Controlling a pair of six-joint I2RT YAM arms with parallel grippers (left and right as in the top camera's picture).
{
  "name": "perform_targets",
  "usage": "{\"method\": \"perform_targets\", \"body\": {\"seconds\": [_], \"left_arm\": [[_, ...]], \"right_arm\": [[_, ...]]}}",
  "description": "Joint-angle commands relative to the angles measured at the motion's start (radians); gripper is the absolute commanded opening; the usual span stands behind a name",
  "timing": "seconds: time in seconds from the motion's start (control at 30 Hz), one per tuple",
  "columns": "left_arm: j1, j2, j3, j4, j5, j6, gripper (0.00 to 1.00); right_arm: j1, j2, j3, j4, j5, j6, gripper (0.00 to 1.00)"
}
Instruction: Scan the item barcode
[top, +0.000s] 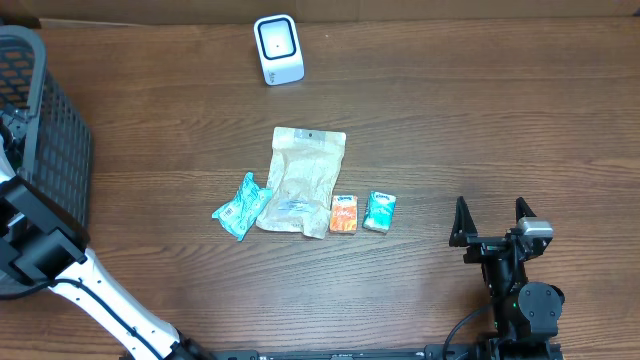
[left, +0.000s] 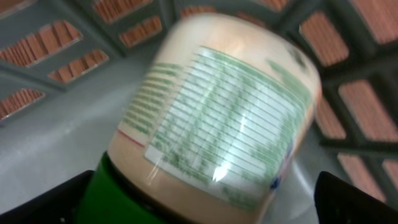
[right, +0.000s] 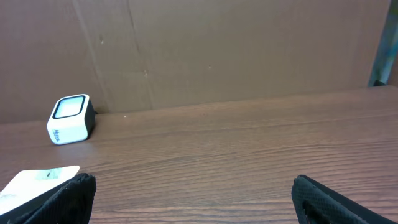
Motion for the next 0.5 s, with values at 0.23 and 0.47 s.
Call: {"method": "perform_targets", "body": {"seconds": [0.23,0.47], "left_arm": [[0.000,0.018,0.001,-0.072,0.002,0.076,0.85],[0.000,0.001,0.013,-0.073,0.002,0.076,0.80]], "right_arm": [[-0.002,-0.005,-0.010,0.006,0.005,-0.005,0.99],[-0.002,-0.005,-0.010,0.006,0.005,-0.005,1.00]]}}
